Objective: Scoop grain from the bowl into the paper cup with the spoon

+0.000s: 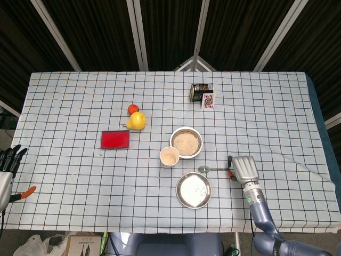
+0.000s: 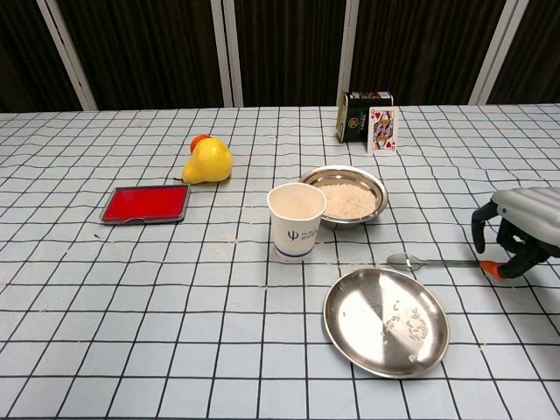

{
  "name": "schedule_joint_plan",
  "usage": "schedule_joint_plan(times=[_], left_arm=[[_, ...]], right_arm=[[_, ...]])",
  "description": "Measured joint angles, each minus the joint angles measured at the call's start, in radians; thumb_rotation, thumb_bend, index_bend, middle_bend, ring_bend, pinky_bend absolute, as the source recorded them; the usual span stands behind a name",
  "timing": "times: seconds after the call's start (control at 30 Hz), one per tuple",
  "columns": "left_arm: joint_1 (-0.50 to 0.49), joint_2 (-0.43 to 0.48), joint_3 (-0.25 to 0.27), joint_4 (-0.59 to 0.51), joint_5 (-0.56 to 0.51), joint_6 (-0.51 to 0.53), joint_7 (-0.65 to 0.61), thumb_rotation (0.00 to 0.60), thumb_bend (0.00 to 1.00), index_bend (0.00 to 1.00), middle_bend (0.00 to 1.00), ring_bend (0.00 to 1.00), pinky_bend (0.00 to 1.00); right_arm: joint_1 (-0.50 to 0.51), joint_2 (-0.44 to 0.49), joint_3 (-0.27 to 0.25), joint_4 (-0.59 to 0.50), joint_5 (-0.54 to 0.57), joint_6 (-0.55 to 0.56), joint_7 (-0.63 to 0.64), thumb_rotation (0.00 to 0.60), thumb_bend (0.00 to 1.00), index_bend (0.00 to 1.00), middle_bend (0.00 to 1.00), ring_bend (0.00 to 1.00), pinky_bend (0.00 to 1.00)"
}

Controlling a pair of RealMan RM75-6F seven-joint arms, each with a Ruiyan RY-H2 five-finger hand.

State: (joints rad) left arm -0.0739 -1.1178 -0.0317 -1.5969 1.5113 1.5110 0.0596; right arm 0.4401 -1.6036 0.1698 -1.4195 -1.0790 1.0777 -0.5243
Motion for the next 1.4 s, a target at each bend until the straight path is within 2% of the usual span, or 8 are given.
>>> schedule_joint_plan(times=[0.53,1.17,1.4], left_arm=[[0.0,0.002,-0.001,-0.004,-0.004,-0.004,-0.001,0.6,0.0,0.0,0.0,0.0,0.0],[-0.001,0.002,-0.002,-0.007,-0.008,-0.008,0.002,0.6,0.0,0.0,0.0,0.0,0.0],[0.0,0.002,-0.003,-0.007,-0.009,-0.007,0.004,0.6,0.0,0.0,0.0,0.0,0.0]], right_arm=[[0.015,-0.017,-0.002,0.009,0.045,0.001,-0.002,0.6,0.43,0.48,0.94,1.0,0.92],[0.018,-0.041,-0.011,0.015,0.053,0.016,0.012,0.6,0.43,0.49,0.94,1.0,0.92],[0.018,-0.051,-0.013,0.02,0.056,0.024,0.015,0.6,0.43,0.52,0.94,1.0,0.92]])
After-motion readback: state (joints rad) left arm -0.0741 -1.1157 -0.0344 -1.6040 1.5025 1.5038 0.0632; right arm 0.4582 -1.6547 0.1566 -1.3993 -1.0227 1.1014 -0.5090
